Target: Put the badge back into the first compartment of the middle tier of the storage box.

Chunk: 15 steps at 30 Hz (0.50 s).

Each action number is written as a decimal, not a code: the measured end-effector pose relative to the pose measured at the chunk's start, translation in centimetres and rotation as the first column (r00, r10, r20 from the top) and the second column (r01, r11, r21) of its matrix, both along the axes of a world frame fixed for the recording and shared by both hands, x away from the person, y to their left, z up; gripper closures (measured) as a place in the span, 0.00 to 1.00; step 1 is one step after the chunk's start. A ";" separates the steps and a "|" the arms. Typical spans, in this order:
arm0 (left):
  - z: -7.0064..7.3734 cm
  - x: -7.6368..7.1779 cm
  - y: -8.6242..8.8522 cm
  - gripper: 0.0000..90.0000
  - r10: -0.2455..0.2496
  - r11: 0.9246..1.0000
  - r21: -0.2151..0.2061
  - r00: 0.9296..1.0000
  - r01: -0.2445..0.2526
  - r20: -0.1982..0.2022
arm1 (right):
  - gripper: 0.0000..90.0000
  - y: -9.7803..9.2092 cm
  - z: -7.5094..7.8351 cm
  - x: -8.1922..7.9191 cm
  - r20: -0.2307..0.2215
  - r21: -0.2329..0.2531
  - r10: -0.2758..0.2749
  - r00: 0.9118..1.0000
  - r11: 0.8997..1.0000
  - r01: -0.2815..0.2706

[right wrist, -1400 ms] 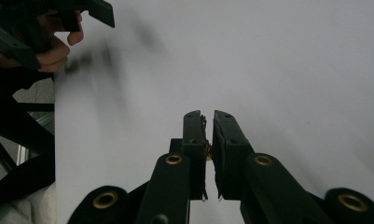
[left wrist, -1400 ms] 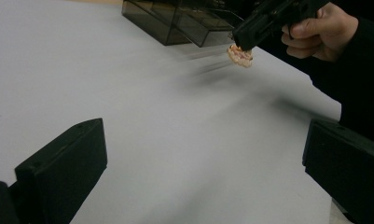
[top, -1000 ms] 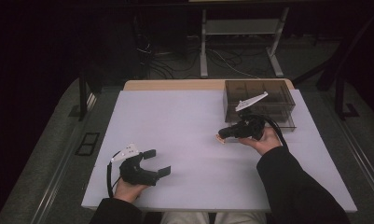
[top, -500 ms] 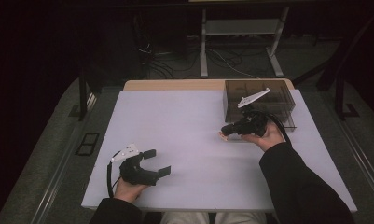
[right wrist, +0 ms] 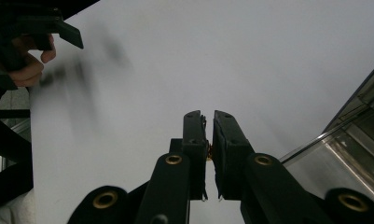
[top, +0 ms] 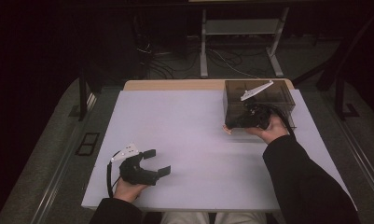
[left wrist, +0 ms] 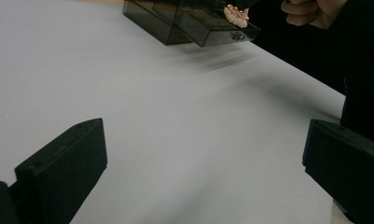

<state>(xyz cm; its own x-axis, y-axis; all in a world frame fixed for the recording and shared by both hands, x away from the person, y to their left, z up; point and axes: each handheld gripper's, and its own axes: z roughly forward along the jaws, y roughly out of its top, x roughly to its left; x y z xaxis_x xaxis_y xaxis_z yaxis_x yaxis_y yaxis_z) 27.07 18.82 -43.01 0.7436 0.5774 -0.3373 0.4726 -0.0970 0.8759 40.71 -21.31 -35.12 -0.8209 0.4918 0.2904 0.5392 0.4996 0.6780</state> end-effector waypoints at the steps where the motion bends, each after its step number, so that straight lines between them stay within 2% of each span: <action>1: 0.0 0.0 0.0 0.00 0.000 1.000 0.000 1.000 0.000 0.000 | 0.92 -0.1 0.1 0.1 0.000 -0.003 -0.003 1.000 1.000 0.003; 15: 0.0 0.0 0.0 0.00 -0.002 1.000 0.001 1.000 0.002 -0.001 | 0.92 -0.9 1.0 1.8 0.008 -0.052 -0.026 1.000 0.998 0.027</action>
